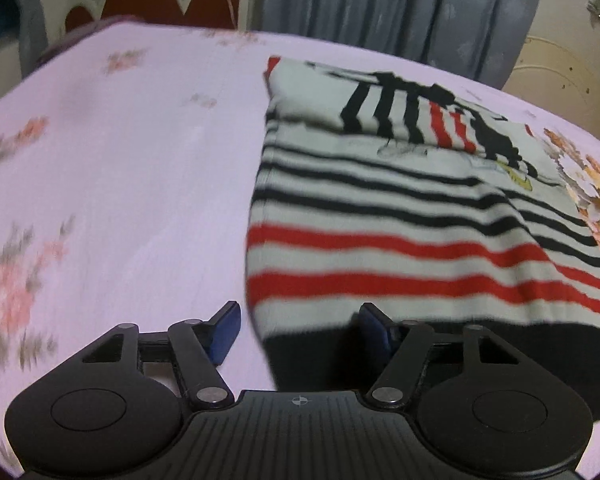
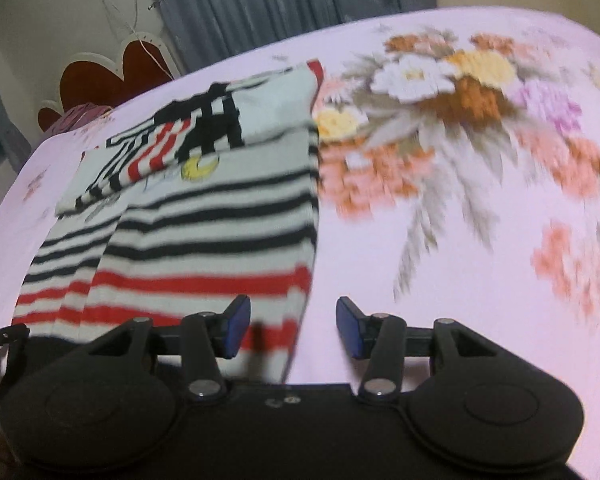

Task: Fold small clothes

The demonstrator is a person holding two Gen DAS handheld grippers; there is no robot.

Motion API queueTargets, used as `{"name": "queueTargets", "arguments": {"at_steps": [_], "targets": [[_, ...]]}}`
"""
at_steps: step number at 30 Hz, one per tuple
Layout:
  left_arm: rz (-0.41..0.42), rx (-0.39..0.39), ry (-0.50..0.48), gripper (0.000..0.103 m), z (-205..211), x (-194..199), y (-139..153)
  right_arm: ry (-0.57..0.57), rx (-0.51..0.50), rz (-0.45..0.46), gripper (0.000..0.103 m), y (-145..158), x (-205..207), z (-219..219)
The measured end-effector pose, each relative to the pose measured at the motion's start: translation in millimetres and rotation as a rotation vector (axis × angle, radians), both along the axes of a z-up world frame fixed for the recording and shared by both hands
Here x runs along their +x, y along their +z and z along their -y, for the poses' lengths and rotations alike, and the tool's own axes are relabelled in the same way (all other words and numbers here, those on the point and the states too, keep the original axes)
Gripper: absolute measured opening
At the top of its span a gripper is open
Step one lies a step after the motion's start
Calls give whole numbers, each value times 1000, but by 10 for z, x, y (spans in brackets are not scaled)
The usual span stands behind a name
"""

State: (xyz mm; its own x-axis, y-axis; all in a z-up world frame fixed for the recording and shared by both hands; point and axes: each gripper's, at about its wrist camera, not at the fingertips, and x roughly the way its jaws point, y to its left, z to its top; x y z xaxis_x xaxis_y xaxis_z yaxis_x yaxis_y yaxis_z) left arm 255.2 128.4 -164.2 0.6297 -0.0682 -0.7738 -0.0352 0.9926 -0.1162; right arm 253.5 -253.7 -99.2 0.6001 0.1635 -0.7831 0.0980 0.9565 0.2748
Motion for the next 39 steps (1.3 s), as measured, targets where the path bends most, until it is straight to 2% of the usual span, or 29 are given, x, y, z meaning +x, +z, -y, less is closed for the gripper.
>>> {"name": "queueTargets", "arguments": {"at_steps": [7, 13, 17, 19, 22, 23, 24, 25, 26, 28, 29, 31, 32, 34, 35, 39], "targets": [[-14, -117, 19, 59, -103, -217, -41, 7, 118, -31, 46, -130, -229, -13], [-34, -299, -41, 59, -240, -328, -98, 16, 269, -43, 46, -212, -377, 2], [-31, -440, -21, 58, -334, -372, -183, 28, 327, -46, 45, -245, -425, -38], [-32, -515, -18, 57, -342, -390, -249, 35, 348, -48, 43, -256, -426, -54], [-14, -579, -6, 55, -308, -356, -331, 38, 414, -62, 32, -309, -393, -41], [-12, -595, 2, 50, -306, -327, -345, 32, 427, -69, 25, -336, -375, -34], [-12, -605, 13, 30, -308, -292, -364, 28, 432, -71, 12, -354, -361, -33], [-17, -595, 29, 4, -298, -256, -373, 26, 427, -71, 5, -359, -349, -38], [-13, -586, 37, 6, -292, -245, -350, 25, 411, -62, 6, -349, -344, -41], [74, -585, 29, 6, -283, -321, -208, 38, 413, 1, 5, -219, -397, -11], [91, -554, 29, 6, -272, -355, -157, 51, 419, 32, 5, -155, -433, 17], [59, -482, 40, 6, -254, -360, -205, 77, 415, 66, 5, -75, -483, 72], [10, -436, 43, 6, -232, -330, -305, 78, 405, 54, 5, -104, -479, 100], [28, -461, 50, 6, -245, -347, -365, 66, 363, -54, 5, -310, -414, 104], [25, -470, 60, 6, -244, -342, -352, 63, 364, -74, 5, -370, -398, 100], [50, -470, 64, 6, -215, -339, -234, 31, 413, 23, 5, -186, -436, 149]]}}
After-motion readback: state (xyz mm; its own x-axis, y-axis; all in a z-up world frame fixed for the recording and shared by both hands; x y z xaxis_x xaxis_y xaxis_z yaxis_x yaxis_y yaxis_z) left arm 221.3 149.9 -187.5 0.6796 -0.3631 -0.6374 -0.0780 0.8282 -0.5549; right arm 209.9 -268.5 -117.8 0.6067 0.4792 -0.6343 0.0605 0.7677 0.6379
